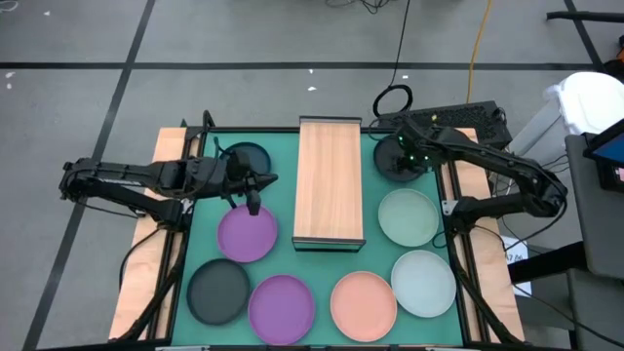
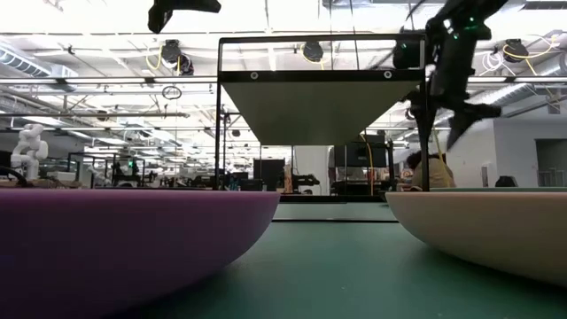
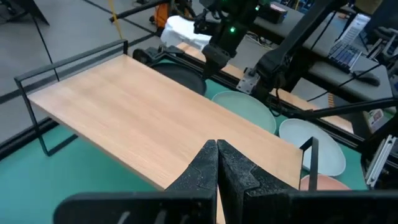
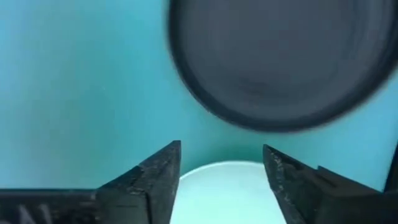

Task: Place and stack plates onto a shelf
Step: Put the top right black plate on the shelf

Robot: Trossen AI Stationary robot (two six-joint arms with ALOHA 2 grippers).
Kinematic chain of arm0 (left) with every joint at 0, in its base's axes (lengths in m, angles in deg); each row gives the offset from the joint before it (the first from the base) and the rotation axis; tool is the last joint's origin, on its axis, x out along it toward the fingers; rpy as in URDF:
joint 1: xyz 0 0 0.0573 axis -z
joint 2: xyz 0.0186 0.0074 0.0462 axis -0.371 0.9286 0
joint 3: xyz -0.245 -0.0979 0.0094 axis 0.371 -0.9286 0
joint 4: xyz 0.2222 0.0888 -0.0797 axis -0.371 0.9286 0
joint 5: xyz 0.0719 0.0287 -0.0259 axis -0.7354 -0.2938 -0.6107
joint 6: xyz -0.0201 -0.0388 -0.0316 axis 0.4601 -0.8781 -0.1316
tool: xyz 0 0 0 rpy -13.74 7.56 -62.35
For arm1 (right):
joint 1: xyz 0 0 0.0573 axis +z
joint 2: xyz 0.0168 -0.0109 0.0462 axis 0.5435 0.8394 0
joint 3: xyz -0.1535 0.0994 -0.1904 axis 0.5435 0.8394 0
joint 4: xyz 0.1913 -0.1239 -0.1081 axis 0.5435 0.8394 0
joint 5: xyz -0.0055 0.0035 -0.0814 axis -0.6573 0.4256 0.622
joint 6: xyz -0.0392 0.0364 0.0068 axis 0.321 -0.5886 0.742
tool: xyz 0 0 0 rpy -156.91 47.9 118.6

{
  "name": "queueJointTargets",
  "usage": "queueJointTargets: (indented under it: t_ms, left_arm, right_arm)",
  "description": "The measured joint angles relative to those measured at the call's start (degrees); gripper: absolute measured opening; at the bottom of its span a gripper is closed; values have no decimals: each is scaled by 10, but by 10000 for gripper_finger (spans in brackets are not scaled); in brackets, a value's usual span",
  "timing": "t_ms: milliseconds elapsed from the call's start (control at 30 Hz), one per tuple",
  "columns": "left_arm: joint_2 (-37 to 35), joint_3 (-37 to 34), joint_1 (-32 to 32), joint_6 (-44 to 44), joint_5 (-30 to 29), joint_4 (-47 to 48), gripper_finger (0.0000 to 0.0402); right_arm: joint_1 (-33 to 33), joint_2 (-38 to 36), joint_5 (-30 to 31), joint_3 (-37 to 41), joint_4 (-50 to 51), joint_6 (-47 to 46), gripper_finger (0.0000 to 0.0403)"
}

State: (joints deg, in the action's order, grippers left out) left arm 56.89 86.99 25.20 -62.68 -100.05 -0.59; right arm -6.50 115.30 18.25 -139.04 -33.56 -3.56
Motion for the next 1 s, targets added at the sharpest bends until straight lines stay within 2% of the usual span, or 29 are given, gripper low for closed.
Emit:
queueJointTargets:
  t_ms: [233,400,667,867,1000]
  left_arm:
    - [0,0,0,3,0,5,1]
    - [0,0,0,3,0,5,1]
    - [0,0,0,1,0,5,1]
    - [0,0,0,-1,1,5,1]
    - [0,0,0,-3,1,5,1]
  right_arm:
    - [-36,-38,0,75,-15,-112,249]
    - [-55,-65,3,132,-83,-162,250]
    - [-80,-69,21,217,-197,-259,228]
    - [-83,-69,63,239,-208,-309,204]
    - [-83,-69,66,253,-221,-334,182]
